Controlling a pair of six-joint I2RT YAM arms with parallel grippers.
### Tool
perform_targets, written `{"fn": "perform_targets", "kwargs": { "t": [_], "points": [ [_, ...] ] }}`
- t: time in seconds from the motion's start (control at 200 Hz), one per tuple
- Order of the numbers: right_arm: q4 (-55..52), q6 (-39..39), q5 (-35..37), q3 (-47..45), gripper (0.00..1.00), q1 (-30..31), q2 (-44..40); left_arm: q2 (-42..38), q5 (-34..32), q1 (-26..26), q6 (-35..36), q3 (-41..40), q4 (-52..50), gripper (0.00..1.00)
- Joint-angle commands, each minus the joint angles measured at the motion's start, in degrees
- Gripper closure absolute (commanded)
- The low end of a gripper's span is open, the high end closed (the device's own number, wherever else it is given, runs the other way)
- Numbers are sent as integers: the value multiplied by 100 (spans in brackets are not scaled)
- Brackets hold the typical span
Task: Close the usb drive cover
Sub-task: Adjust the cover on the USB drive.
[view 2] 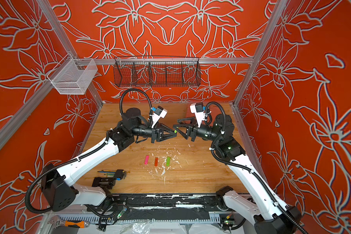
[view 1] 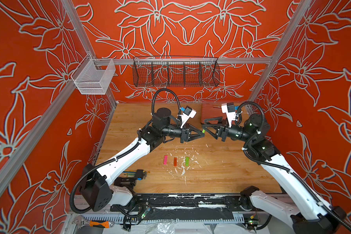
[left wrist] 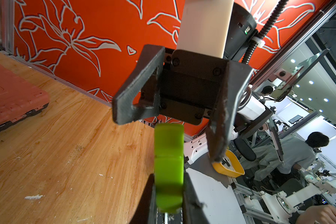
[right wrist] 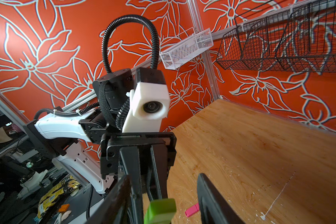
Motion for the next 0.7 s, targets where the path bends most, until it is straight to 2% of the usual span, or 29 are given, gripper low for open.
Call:
{"fn": "perform_targets", "kwargs": {
  "t": [0.0, 0.33, 0.696],
  "points": [
    [258, -26, -200, 157, 44, -31, 21, 2, 146, -11, -16, -37, 183, 99],
    [142, -139, -176, 230, 55, -31, 70, 1, 157, -11, -49, -47, 218, 99],
    [-24, -151, -103, 259, 77, -31, 108, -17, 145, -11, -55, -29, 312, 99]
  ]
}}
